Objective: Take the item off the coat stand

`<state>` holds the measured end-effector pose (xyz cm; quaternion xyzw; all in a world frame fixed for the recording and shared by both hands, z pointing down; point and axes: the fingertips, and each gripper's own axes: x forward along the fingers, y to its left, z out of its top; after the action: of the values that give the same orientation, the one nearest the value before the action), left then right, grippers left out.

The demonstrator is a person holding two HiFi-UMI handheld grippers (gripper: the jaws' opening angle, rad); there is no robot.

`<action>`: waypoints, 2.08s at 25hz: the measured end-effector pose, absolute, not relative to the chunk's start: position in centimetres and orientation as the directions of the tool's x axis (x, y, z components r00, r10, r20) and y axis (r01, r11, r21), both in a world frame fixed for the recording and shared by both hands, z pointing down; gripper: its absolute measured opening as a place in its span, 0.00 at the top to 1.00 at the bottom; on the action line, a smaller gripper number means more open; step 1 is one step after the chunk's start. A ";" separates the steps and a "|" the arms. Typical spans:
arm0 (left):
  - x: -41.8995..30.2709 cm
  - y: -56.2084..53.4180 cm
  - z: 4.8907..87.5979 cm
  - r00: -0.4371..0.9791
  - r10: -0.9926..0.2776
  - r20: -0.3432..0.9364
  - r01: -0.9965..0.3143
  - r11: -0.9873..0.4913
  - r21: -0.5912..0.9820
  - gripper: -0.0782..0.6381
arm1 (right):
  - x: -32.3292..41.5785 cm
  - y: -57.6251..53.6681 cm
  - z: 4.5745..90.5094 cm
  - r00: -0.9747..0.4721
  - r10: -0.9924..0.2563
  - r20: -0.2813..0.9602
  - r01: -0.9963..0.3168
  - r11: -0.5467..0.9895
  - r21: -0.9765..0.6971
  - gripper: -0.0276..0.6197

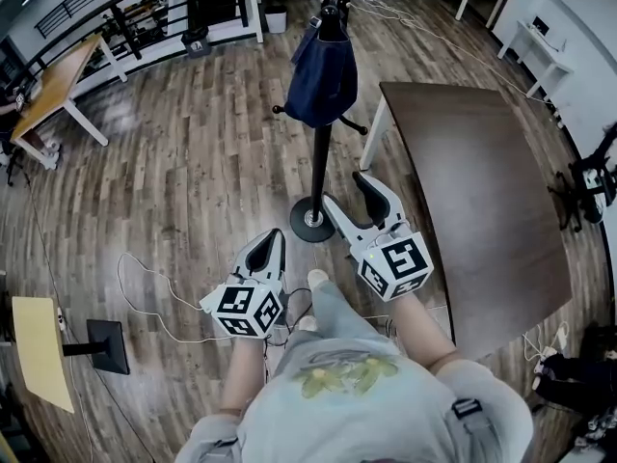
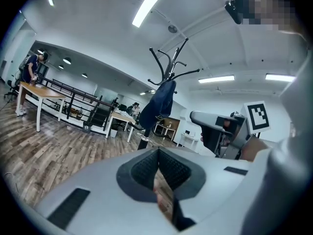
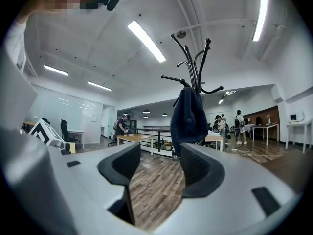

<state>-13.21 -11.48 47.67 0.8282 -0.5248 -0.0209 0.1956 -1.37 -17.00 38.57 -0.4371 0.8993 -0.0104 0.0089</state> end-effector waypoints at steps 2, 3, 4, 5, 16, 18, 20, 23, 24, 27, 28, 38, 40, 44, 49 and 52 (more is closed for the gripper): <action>-13.6 -12.5 47.5 0.442 -0.881 0.167 -0.866 -0.371 0.337 0.87 | -1.5 -18.4 38.1 -0.611 -0.791 -0.027 -0.791 0.611 -0.022 0.57; -13.7 -13.1 47.5 0.438 -0.884 0.167 -0.869 -0.368 0.331 0.87 | -1.5 -19.0 37.9 -0.608 -0.793 -0.036 -0.793 0.609 -0.022 0.56; -13.8 -13.6 47.5 0.433 -0.886 0.167 -0.872 -0.365 0.325 0.87 | -1.5 -19.7 37.8 -0.607 -0.794 -0.044 -0.794 0.608 -0.022 0.55; -13.9 -14.2 47.4 0.430 -0.888 0.167 -0.875 -0.363 0.320 0.87 | -1.6 -20.3 37.6 -0.607 -0.793 -0.050 -0.793 0.609 -0.021 0.54; -14.5 -19.9 46.0 0.425 -0.891 0.162 -0.881 -0.367 0.298 0.87 | -2.7 -26.6 34.1 -0.590 -0.799 -0.117 -0.804 0.595 -0.006 0.50; -14.4 -20.6 45.9 0.430 -0.888 0.160 -0.880 -0.373 0.293 0.87 | -2.7 -27.5 33.8 -0.582 -0.803 -0.126 -0.809 0.587 -0.004 0.50; -14.3 -21.3 45.8 0.434 -0.887 0.159 -0.880 -0.378 0.289 0.87 | -2.7 -28.3 33.4 -0.574 -0.808 -0.133 -0.815 0.579 -0.003 0.49; -14.2 -22.2 45.7 0.438 -0.884 0.161 -0.878 -0.383 0.288 0.87 | -2.8 -29.4 32.8 -0.560 -0.816 -0.144 -0.825 0.566 0.000 0.49; -14.3 -22.4 45.7 0.438 -0.884 0.161 -0.878 -0.382 0.289 0.87 | -2.9 -29.7 32.6 -0.557 -0.818 -0.146 -0.827 0.562 0.002 0.49; -14.6 -23.0 46.1 0.434 -0.885 0.166 -0.879 -0.376 0.293 0.87 | -3.2 -30.7 32.2 -0.550 -0.821 -0.154 -0.831 0.557 0.000 0.49; -14.7 -23.2 46.2 0.433 -0.886 0.168 -0.880 -0.374 0.294 0.87 | -3.2 -31.0 32.1 -0.549 -0.821 -0.156 -0.831 0.556 -0.002 0.49; -15.2 -24.2 46.4 0.426 -0.888 0.173 -0.882 -0.366 0.297 0.87 | -4.2 -32.3 31.8 -0.551 -0.823 -0.139 -0.833 0.553 0.022 0.52; -15.3 -24.2 46.5 0.424 -0.888 0.175 -0.883 -0.362 0.299 0.87 | -3.9 -32.6 31.9 -0.537 -0.833 -0.133 -0.843 0.537 0.037 0.72; -15.6 -24.3 46.7 0.421 -0.889 0.180 -0.883 -0.356 0.305 0.87 | -3.8 -32.7 31.9 -0.538 -0.831 -0.139 -0.842 0.538 0.040 0.82; -15.6 -24.1 46.8 0.420 -0.890 0.181 -0.883 -0.354 0.309 0.87 | -3.8 -32.1 31.4 -0.547 -0.823 -0.154 -0.837 0.542 0.080 0.84; -15.4 -24.0 47.0 0.422 -0.888 0.183 -0.882 -0.355 0.311 0.87 | -3.6 -31.8 31.1 -0.555 -0.816 -0.164 -0.832 0.545 0.104 0.85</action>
<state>-15.44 -24.05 47.05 0.8231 -0.5375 -0.0083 0.1833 -3.61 -31.81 31.13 -0.4695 0.8775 0.0850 0.0477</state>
